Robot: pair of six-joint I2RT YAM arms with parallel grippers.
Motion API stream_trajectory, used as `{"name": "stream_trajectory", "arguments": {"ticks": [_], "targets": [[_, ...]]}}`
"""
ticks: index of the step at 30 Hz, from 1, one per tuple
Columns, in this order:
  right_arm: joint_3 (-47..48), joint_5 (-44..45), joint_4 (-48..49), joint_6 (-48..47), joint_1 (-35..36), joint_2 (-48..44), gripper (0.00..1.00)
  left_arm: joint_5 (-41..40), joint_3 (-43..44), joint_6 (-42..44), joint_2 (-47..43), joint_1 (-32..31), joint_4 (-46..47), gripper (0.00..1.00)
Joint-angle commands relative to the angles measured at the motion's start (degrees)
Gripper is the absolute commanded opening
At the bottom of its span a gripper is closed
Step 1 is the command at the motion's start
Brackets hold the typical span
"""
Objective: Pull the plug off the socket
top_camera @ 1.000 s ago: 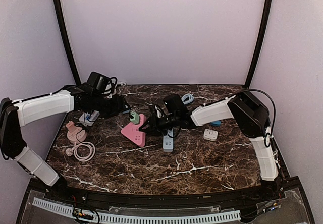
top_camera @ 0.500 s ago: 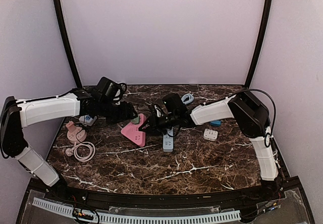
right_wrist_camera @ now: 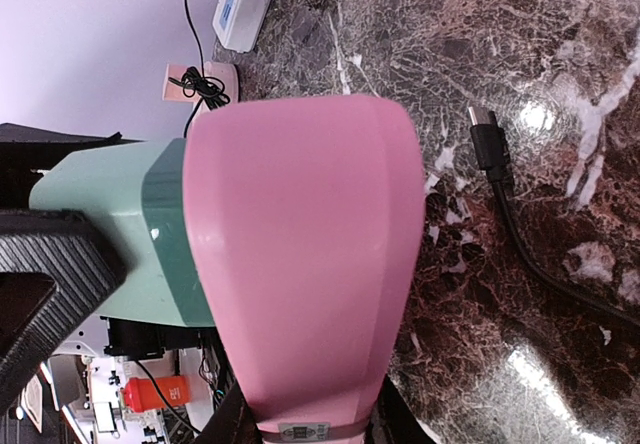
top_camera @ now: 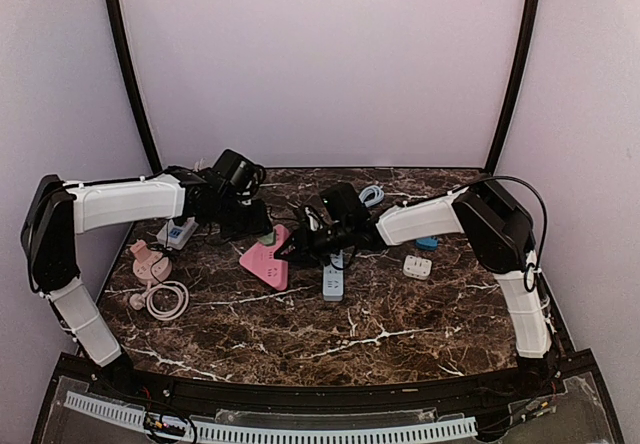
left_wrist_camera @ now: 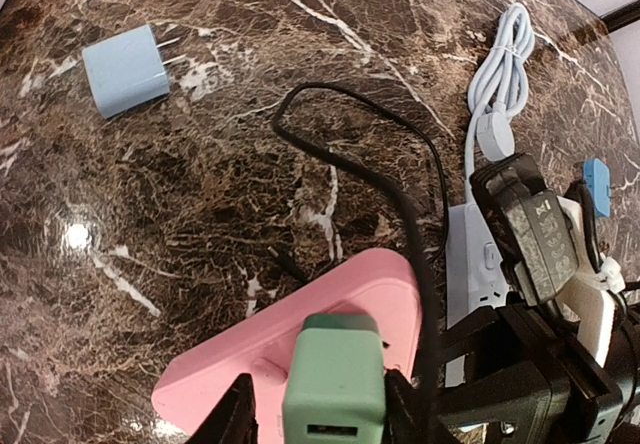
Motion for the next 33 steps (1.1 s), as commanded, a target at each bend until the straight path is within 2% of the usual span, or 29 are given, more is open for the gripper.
{"name": "stream_trajectory", "arguments": {"ticks": [1,4,5,7,11,18,33], "targets": [[2.02,-0.16,0.21,-1.29,0.2,-0.7,0.22,-1.25,1.79,1.27,0.5,-0.25,-2.1,0.33],[2.16,-0.25,0.06,-1.38,0.2,-0.48,0.22,-0.89,1.79,1.3,0.73,-0.26,-2.15,0.23],[2.27,-0.19,-0.03,-1.26,0.19,-0.31,0.21,-0.61,1.79,1.29,0.64,-0.3,-2.41,0.16],[2.66,-0.1,-0.43,-0.98,0.2,0.02,0.19,-0.3,1.75,1.21,0.15,-0.28,-2.58,0.08],[3.32,1.0,-2.02,-0.24,0.18,0.89,0.1,-0.02,1.68,1.32,-1.74,-0.31,-2.46,0.0],[2.97,1.46,-2.62,2.24,-0.47,2.03,0.03,0.19,0.58,2.42,-6.08,-1.14,-1.28,0.0],[2.99,3.93,-4.92,2.38,-1.45,2.63,0.01,3.42,-6.03,4.28,-15.65,-1.43,3.5,0.0]]}}
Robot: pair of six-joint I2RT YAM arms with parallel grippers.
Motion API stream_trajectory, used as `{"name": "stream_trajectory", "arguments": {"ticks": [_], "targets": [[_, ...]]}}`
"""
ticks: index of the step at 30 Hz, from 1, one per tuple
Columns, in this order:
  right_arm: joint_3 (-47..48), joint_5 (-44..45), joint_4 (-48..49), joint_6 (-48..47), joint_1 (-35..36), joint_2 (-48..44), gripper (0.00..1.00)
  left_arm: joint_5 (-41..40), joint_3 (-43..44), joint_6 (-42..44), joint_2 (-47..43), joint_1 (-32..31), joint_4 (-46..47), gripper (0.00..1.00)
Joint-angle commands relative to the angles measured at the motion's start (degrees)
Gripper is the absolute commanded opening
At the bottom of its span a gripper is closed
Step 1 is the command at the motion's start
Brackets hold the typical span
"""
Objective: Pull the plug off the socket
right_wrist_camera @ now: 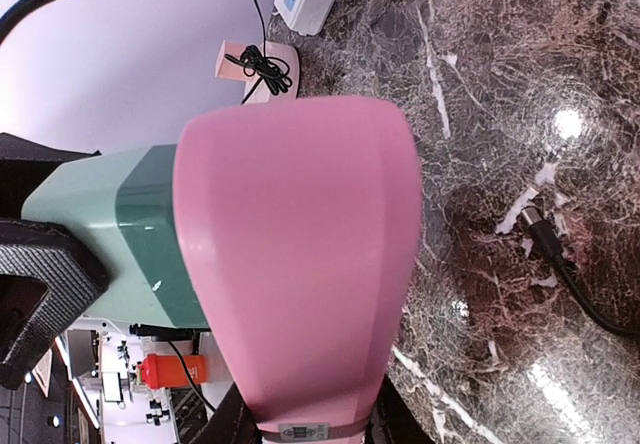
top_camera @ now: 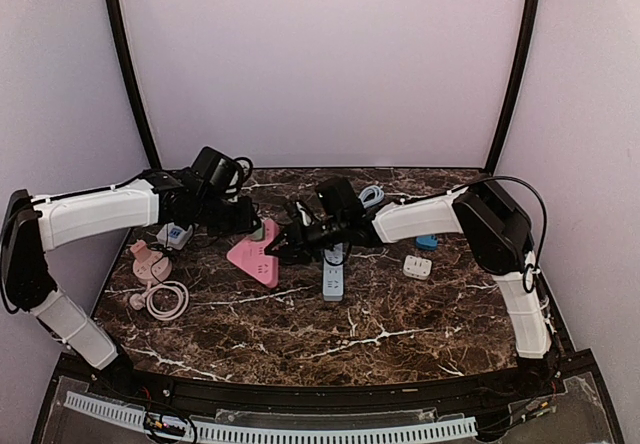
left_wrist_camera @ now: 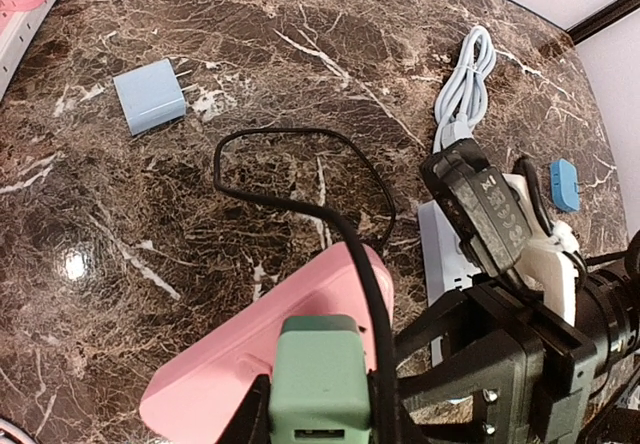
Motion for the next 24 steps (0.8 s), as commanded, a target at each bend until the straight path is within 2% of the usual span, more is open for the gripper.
{"name": "stream_trajectory", "arguments": {"ticks": [1,10,15,24], "targets": [[-0.13,7.28,-5.6,2.52,-1.92,2.14,0.01,4.69,-1.79,2.37,-6.83,-0.86,3.03,0.0],[0.47,7.68,-6.27,2.51,-2.0,2.1,0.0,4.73,-4.35,2.44,-8.74,-1.17,3.65,0.0],[-1.9,7.79,-5.32,2.09,-2.0,0.99,0.01,-1.2,-3.71,1.41,-11.37,-0.66,1.13,0.0],[-6.49,5.51,-2.22,0.97,-1.71,-2.22,0.06,-2.02,0.43,2.56,-9.08,9.21,-4.7,0.0]]}}
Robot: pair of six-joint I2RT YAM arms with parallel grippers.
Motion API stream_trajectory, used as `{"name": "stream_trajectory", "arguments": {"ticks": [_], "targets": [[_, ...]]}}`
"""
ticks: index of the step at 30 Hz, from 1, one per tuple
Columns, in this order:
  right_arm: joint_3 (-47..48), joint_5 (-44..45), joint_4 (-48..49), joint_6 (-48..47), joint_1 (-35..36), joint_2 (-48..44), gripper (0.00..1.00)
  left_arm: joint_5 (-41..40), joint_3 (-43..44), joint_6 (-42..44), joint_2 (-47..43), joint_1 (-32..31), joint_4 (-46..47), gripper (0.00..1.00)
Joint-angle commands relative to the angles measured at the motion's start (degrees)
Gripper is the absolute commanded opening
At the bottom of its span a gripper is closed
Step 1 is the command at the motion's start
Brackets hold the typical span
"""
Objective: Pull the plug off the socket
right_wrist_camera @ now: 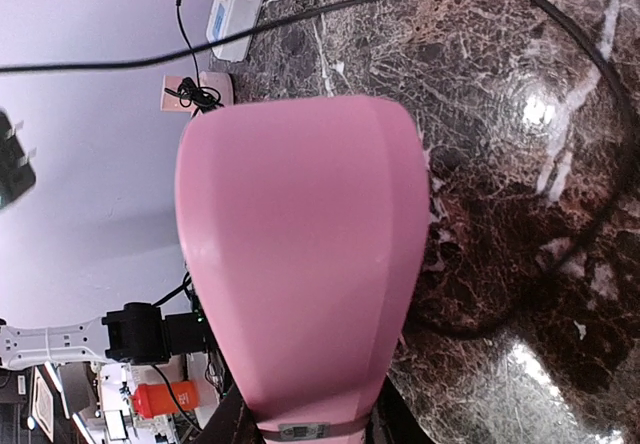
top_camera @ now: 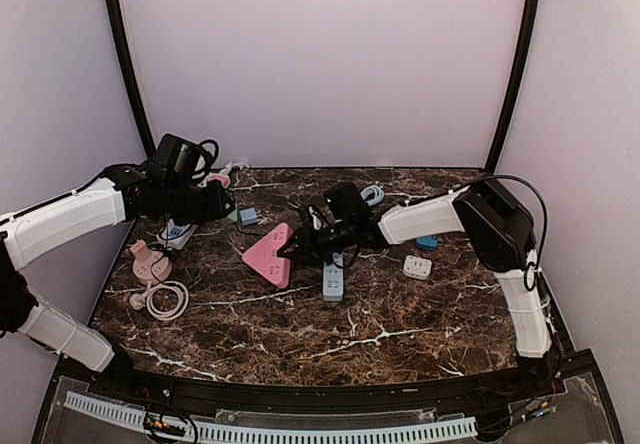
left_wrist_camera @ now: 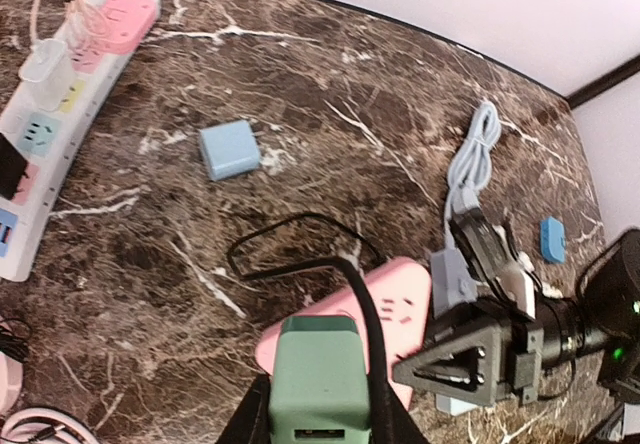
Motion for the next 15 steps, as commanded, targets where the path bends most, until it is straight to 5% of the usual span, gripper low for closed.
{"name": "stream_trajectory", "arguments": {"ticks": [1,15], "targets": [[-3.78,1.28,-1.28,-0.52,0.11,-2.53,0.08,-1.38,3.83,1.68,1.45,4.18,-3.1,0.0],[-6.96,1.88,-2.43,-3.49,0.63,-7.04,0.48,-3.49,13.6,5.52,15.11,6.0,-5.18,0.0]]}}
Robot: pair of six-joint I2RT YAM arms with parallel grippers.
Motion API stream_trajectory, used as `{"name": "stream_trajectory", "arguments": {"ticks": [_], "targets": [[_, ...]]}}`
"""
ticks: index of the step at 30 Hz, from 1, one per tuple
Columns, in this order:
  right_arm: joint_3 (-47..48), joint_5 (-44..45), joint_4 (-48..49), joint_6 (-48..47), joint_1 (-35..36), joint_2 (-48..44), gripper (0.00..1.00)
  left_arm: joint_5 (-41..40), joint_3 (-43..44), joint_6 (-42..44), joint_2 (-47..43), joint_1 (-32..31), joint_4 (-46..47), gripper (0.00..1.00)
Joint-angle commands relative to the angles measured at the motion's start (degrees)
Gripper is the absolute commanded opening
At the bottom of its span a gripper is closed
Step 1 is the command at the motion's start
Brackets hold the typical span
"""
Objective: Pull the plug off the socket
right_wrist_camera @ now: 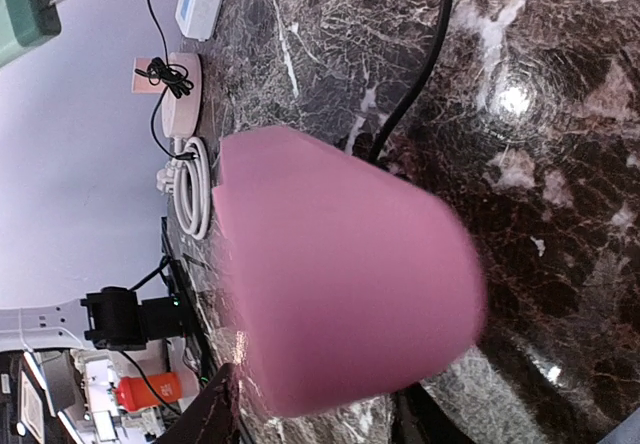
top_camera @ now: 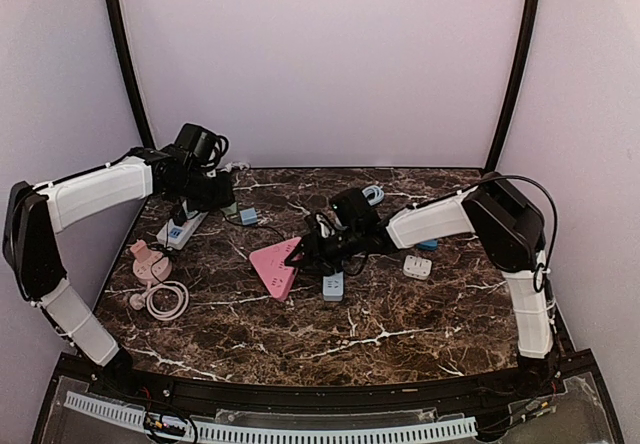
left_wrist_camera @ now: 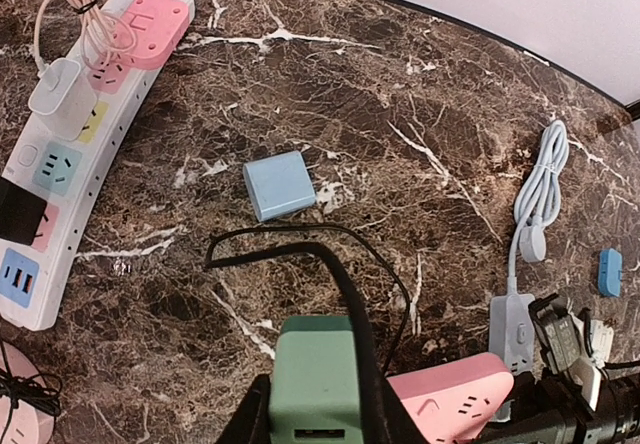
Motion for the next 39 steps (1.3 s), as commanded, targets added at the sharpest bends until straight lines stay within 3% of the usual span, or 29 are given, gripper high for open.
{"name": "stream_trajectory", "arguments": {"ticks": [1,8,17,28,34,39], "targets": [[-0.44,1.59,-1.92,-1.86,0.18,-3.1,0.52,-1.79,4.66,2.52,2.99,0.38,-2.35,0.0],[-0.84,4.18,-4.66,-5.11,0.0,-6.13,0.69,-3.21,11.62,6.01,10.26,0.38,-4.65,0.0],[-8.56,12.48,-7.19,-9.0,-1.52,-17.19,0.85,9.38,25.99,3.81,20.06,-0.63,-1.61,0.0],[-18.83,22.8,-12.59,-11.45,-4.5,-31.36,0.88,21.09,41.92,-3.02,34.68,-5.06,6.43,0.0],[-20.6,22.81,-13.57,-11.39,-5.3,-33.87,0.88,31.47,47.41,-6.09,43.23,-2.02,10.36,0.0],[-20.94,22.75,-14.34,-11.58,-5.32,-34.54,0.89,34.7,51.34,-7.45,48.18,1.03,10.5,0.0]]}}
